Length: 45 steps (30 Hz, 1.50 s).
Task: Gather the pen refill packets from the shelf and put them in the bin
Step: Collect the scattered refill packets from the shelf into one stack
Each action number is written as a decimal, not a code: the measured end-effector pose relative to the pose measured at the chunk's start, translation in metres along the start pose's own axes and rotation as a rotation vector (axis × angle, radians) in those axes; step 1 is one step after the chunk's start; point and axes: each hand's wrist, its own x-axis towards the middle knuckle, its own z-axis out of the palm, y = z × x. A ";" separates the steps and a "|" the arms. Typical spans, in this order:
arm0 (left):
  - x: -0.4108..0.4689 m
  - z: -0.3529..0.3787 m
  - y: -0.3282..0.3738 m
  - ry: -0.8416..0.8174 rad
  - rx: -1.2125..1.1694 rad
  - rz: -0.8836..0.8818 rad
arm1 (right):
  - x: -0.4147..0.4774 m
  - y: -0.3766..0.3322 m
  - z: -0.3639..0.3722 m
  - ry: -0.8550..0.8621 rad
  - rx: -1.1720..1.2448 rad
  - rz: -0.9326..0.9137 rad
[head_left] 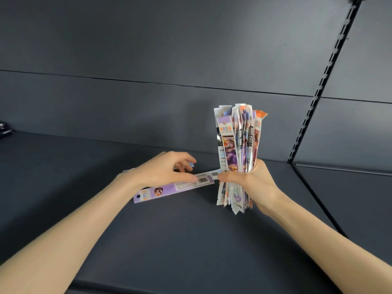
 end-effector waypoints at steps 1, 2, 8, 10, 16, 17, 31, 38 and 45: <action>-0.003 -0.008 -0.003 -0.029 0.026 -0.022 | 0.000 0.000 -0.001 0.009 -0.002 0.004; -0.007 -0.016 -0.008 -0.067 0.074 -0.056 | 0.001 0.001 -0.002 0.016 -0.003 0.007; -0.020 -0.026 -0.030 -0.157 0.305 -0.274 | 0.005 0.005 0.002 0.016 -0.014 0.012; -0.018 -0.021 -0.032 -0.142 0.263 -0.237 | 0.005 0.007 0.001 0.009 -0.013 0.011; -0.007 -0.005 -0.019 -0.072 0.015 -0.095 | 0.006 0.008 0.001 0.016 -0.020 0.010; -0.006 -0.002 -0.017 -0.070 -0.019 -0.086 | 0.005 0.008 0.001 0.016 -0.021 0.011; -0.009 0.007 0.016 -0.095 0.235 0.026 | 0.007 0.003 -0.001 0.023 -0.238 -0.095; -0.015 -0.021 0.044 0.342 0.109 0.220 | 0.011 -0.003 -0.003 -0.033 -0.318 -0.047; -0.004 -0.003 0.050 0.746 -0.431 0.070 | 0.012 -0.003 -0.003 0.127 0.092 0.098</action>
